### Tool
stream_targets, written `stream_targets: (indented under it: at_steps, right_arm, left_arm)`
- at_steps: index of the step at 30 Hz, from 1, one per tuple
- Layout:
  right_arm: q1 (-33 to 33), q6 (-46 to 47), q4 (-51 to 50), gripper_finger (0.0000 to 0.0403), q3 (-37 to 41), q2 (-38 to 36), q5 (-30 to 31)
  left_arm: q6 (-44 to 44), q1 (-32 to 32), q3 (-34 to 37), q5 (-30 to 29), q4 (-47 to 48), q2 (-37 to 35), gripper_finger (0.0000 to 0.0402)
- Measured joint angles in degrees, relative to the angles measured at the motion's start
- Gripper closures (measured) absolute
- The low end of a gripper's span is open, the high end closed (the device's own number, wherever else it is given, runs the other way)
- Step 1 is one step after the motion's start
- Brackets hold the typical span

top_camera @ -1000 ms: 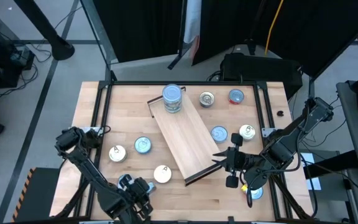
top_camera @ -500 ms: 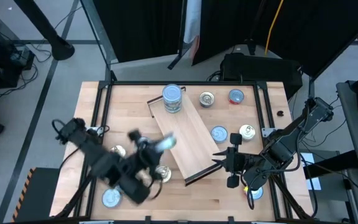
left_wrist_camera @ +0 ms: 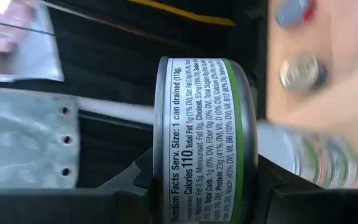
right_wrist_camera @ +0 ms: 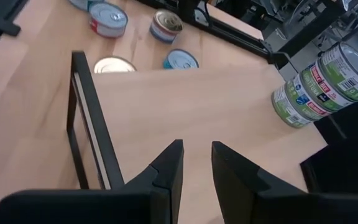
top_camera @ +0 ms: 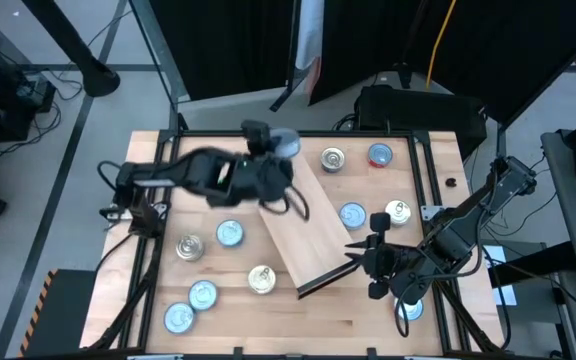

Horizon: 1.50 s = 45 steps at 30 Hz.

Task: Stack canned seafood by type on shelf
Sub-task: Stack the green tuna can on top of the other tuna can on the shelf

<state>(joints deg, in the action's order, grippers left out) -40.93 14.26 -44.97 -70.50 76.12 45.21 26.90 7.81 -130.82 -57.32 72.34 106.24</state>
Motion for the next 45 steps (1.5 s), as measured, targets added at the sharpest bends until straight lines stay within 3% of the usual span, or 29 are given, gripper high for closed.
stream_targets:
  at_steps: [5,11,24,45]
  right_arm:
    - [0.18,-2.23,-3.32,0.0328,0.0,0.0,0.41]
    - [1.75,-8.84,-3.69,0.0328,0.0,0.0,2.92]
    - [5.9,-12.18,-6.51,0.0328,0.0,0.0,2.75]
    - [6.14,-11.98,-7.05,0.0328,0.0,0.0,2.7]
  left_arm:
    - [-1.48,-5.85,0.01,7.03,5.88,0.0,0.0268]
    - [-1.01,-8.7,0.01,14.52,6.42,0.44,0.0262]
    - [1.07,-8.85,0.06,13.47,9.97,5.18,0.0261]
    - [0.93,-11.13,0.06,13.88,11.65,5.25,0.0258]
